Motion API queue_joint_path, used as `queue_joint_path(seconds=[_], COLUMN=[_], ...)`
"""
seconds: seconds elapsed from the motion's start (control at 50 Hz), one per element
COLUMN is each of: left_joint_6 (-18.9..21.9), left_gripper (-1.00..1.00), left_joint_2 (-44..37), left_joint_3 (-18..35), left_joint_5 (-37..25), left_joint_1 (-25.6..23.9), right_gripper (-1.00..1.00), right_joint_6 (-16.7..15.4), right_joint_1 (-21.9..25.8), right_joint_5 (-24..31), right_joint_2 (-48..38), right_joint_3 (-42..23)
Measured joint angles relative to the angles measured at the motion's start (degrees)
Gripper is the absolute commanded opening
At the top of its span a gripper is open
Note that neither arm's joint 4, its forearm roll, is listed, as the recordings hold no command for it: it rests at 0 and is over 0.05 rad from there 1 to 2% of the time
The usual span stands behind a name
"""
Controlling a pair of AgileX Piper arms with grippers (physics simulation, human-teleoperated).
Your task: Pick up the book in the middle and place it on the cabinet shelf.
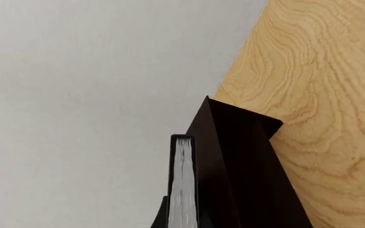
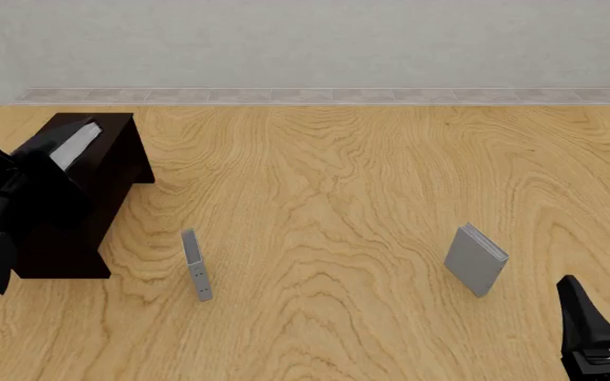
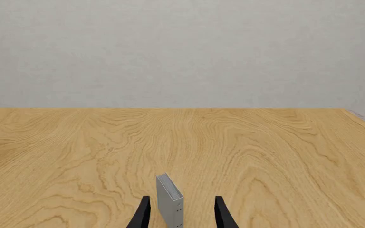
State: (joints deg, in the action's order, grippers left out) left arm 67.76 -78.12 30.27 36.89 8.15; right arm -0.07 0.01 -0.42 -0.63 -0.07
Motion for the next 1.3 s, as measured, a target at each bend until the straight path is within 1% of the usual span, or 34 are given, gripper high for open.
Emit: queue_joint_path(seconds=[0.12, 0.14, 0.3, 0.58, 0.82, 1.02, 1.3], left_joint_6=[0.1, 0.1, 0.6, -6.2, -13.3, -16.8, -19.6], left_gripper=[-1.00, 1.00, 1.00, 1.00, 1.00, 1.00, 1.00], left_joint_2=[-0.5, -0.5, -0.3, 5.1, 11.1, 14.5, 17.2], left_joint_3=[0.0, -0.1, -0.1, 2.1, 6.0, 8.1, 9.8], left_joint_5=[0.6, 0.7, 0.6, -11.4, -22.6, -28.2, -32.3], left_joint_1=[0.2, 0.2, 0.2, -3.3, -7.6, -9.8, -11.6], right_gripper=[1.00, 1.00, 1.00, 1.00, 1.00, 1.00, 1.00], right_joint_6=[0.0, 0.0, 0.0, 0.0, 0.0, 0.0, 0.0], right_joint_1=[0.0, 0.0, 0.0, 0.0, 0.0, 0.0, 0.0], right_joint_5=[0.0, 0.0, 0.0, 0.0, 0.0, 0.0, 0.0], right_joint_2=[0.0, 0.0, 0.0, 0.0, 0.0, 0.0, 0.0], right_joint_3=[0.0, 0.0, 0.0, 0.0, 0.0, 0.0, 0.0])
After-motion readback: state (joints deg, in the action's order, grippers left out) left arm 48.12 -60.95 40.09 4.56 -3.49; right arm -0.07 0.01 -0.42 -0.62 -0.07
